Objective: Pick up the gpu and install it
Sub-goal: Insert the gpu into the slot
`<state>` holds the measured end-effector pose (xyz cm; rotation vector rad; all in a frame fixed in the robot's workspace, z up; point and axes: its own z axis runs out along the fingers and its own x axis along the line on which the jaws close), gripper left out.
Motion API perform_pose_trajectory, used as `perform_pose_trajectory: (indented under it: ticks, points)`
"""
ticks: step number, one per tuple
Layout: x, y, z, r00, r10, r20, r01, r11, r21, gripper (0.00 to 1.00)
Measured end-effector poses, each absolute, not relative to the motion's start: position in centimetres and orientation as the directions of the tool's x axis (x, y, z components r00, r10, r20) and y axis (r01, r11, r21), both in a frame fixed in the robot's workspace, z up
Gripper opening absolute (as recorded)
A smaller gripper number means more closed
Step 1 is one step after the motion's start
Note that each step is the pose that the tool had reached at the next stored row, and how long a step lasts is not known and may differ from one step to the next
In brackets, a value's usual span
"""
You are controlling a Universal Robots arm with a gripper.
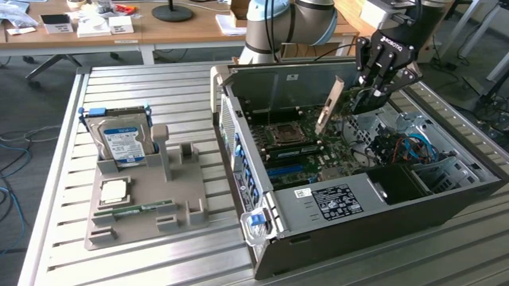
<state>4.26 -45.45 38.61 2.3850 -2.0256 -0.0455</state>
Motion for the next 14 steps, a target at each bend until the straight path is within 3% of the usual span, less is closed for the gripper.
perform_pose_trajectory:
  ticks: [14]
  points:
    - [3.5, -45.4, 37.3, 0.125, -0.992, -0.014, -0.992, -0.126, 0.027, 0.27]
